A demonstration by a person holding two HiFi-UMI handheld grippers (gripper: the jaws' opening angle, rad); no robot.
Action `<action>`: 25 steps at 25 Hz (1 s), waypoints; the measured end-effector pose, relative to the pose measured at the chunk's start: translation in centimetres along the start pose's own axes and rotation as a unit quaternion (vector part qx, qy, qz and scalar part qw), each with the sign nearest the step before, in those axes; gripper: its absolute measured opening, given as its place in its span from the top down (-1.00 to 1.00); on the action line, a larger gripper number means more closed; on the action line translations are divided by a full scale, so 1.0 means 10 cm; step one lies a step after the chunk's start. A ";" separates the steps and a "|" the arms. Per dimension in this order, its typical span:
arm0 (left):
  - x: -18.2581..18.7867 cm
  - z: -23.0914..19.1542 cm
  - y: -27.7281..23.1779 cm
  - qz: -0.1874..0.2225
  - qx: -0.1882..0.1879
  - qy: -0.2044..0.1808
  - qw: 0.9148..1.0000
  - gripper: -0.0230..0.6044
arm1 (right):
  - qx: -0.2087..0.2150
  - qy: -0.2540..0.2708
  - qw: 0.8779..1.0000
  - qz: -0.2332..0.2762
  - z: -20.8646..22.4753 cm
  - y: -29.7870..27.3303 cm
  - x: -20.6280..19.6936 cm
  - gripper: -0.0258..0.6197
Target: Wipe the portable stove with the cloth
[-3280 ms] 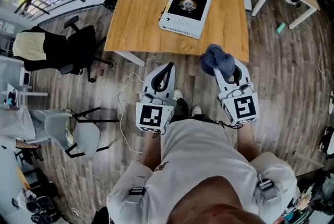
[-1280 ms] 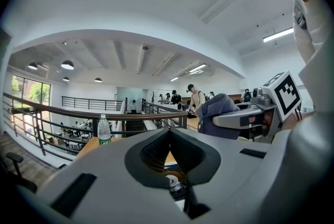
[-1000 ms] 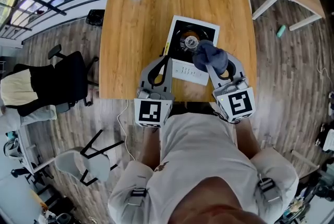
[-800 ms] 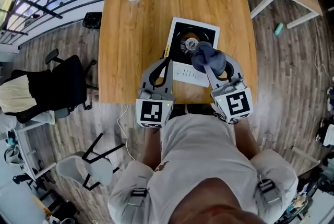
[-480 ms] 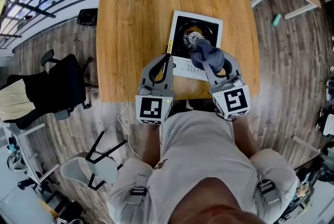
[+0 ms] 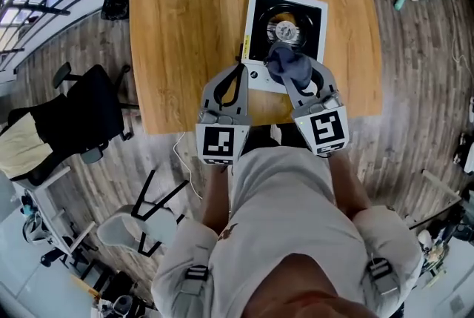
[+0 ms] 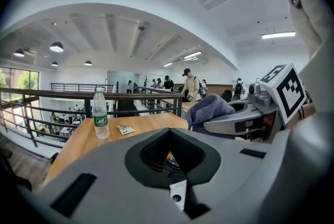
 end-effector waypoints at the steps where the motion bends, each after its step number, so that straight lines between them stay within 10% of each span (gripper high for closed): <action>1: -0.04 -0.02 -0.02 -0.004 -0.002 0.000 1.000 0.86 | 0.000 0.000 1.000 -0.004 -0.02 -0.04 -0.05 0.56; 25: -1.09 -0.21 -0.16 -0.095 -0.010 0.005 0.995 0.86 | 0.053 0.002 0.994 -0.094 -0.64 -0.76 -1.13 0.56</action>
Point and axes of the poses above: the fingertips, and each gripper's own axes: y backward along the fingers, z to its right, x out of its top, the point moved 6 cm from there along y, backward along the fingers, and after that the axes turned 1 degree about z, right-handed, at the moved point
